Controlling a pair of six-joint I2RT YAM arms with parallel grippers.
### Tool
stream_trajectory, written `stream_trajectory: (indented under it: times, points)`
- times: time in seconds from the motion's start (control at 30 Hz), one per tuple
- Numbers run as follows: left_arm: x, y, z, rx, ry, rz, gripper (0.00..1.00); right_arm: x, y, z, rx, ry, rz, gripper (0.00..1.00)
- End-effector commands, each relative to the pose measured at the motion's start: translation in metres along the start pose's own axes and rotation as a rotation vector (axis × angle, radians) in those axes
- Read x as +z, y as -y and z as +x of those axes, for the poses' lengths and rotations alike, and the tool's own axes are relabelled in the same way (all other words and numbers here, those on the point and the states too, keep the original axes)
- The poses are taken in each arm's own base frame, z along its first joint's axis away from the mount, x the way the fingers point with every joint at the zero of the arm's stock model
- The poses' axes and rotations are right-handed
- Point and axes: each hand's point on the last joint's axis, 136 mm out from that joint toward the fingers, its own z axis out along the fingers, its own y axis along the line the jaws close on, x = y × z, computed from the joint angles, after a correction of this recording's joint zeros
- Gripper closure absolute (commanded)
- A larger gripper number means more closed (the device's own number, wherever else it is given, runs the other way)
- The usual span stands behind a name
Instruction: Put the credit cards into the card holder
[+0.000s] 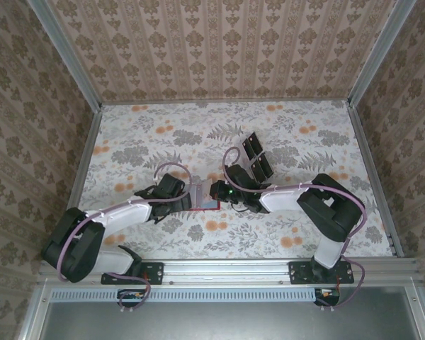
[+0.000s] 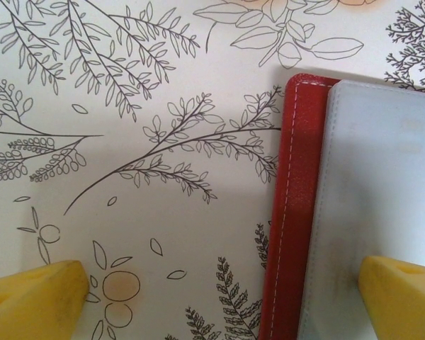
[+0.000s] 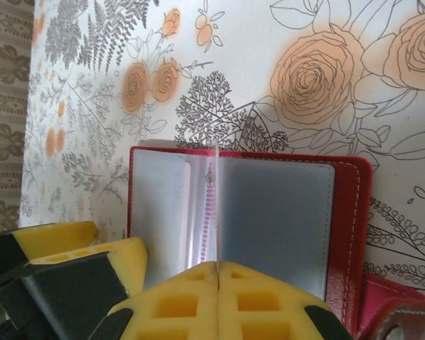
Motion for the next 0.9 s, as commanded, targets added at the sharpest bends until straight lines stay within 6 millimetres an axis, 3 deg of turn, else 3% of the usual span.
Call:
stream_trajectory:
  times: [0.0,0.57,0.87]
  points:
    - [0.005,-0.024,0.029,-0.007,-0.09,-0.076,0.0,-0.004,-0.011,-0.016,0.027,0.078,-0.051,1.0]
    - [0.007,-0.024,0.029,-0.005,-0.097,-0.072,0.0,0.017,-0.006,-0.012,0.07,0.151,-0.092,1.0]
    - [0.007,-0.024,0.03,-0.005,-0.098,-0.069,0.0,0.019,-0.006,-0.009,0.081,0.164,-0.108,1.0]
